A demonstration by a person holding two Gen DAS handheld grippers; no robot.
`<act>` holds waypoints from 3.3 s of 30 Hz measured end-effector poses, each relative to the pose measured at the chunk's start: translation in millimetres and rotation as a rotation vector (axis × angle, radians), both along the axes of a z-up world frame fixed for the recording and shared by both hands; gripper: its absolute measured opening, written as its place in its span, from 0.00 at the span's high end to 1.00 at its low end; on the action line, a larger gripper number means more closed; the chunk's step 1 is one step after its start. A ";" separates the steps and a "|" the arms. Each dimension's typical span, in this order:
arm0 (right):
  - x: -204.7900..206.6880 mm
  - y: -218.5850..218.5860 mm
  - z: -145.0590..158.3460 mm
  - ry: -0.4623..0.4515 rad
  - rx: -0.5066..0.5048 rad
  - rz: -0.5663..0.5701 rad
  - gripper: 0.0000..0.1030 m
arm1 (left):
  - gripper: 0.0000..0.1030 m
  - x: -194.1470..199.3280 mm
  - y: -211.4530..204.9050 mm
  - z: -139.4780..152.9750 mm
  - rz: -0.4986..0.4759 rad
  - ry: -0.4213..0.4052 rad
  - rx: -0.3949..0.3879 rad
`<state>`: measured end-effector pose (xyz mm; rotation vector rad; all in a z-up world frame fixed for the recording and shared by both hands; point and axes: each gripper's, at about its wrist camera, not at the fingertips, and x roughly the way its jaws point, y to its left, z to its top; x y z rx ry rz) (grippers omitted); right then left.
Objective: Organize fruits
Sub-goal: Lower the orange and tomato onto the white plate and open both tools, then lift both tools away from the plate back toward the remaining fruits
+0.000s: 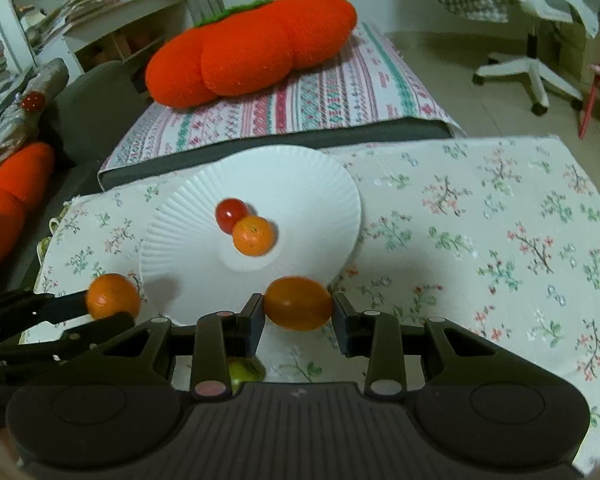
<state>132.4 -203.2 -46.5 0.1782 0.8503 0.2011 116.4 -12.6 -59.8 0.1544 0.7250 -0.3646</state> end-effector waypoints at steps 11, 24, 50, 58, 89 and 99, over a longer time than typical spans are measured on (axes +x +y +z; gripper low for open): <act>3.0 19.1 -0.2 -0.037 -0.052 0.045 0.68 | 0.75 9.9 -16.6 -8.9 -0.043 -0.009 0.037; 6.3 34.6 -9.9 -0.048 -0.078 0.106 0.68 | 0.75 18.6 -25.9 -19.0 -0.065 -0.016 0.060; 3.4 -33.3 23.8 -0.011 0.147 -0.085 0.51 | 0.60 2.1 23.4 13.2 0.099 0.013 -0.023; -26.6 -4.5 50.0 -0.004 0.072 -0.007 0.46 | 0.22 -40.8 20.5 49.8 0.178 -0.031 0.024; -153.8 34.5 51.8 -0.045 -0.104 0.114 0.11 | 0.11 -151.9 25.4 81.6 0.427 -0.032 -0.012; -147.0 27.6 55.0 0.031 0.028 0.041 0.10 | 0.11 -141.2 44.6 70.8 0.391 -0.001 -0.031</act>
